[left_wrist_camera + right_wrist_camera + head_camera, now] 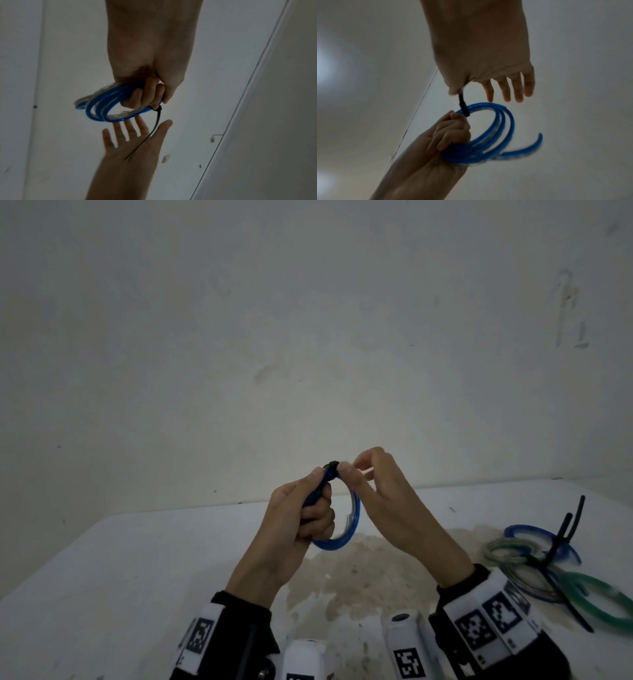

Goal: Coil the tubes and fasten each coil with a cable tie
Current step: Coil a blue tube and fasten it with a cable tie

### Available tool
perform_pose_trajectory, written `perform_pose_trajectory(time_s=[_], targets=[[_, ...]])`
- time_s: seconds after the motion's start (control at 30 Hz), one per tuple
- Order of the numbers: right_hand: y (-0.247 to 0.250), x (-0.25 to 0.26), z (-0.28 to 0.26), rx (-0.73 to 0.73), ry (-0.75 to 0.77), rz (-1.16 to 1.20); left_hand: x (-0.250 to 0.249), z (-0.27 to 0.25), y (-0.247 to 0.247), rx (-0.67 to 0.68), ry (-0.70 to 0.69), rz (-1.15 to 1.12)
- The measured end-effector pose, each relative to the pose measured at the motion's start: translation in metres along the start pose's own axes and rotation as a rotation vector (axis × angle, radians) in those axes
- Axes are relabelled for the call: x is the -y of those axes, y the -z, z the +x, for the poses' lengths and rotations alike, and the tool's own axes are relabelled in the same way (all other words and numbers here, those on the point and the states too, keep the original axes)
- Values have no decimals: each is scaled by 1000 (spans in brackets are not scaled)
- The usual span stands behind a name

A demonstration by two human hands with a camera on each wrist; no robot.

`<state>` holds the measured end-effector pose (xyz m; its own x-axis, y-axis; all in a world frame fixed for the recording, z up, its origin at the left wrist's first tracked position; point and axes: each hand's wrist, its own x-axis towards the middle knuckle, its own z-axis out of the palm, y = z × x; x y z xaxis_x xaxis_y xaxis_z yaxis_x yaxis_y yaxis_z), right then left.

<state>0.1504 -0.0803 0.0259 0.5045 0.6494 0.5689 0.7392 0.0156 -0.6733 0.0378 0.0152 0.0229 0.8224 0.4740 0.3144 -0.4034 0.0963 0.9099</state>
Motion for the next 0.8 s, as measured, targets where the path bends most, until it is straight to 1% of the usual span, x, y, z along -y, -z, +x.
perform_pose_trajectory(time_s=[0.07, 0.13, 0.17, 0.2, 0.23, 0.3, 0.4, 0.5, 0.57, 0.67, 0.8], targets=[[0, -4, 3, 77, -195, 214, 1, 2, 1, -8, 14, -92], [1, -5, 2, 196, -412, 452, 3, 4, 2, -25, 27, -198], [2, -6, 1, 263, -468, 535, 4, 5, 4, -36, 30, -243], [2, -9, 1, 312, -491, 584, 4, 5, 6, -51, 31, -272], [2, -12, 1, 322, -489, 608, 5, 6, 7, -70, 32, -281], [0, -17, 4, 242, -461, 635, 5, 8, 10, -118, 36, -259], [-3, -20, 4, 136, -459, 713, 8, 11, 11, -179, 47, -203], [-8, -19, 2, 49, -476, 781, 11, 13, 10, -186, 62, -188], [-11, -19, 2, 5, -513, 866, 12, 13, 9, -179, 64, -212], [-12, -18, 1, 12, -586, 951, 15, 13, 7, -189, 43, -228], [-9, -15, -1, 39, -535, 954, 19, 13, 7, -203, 22, -215]])
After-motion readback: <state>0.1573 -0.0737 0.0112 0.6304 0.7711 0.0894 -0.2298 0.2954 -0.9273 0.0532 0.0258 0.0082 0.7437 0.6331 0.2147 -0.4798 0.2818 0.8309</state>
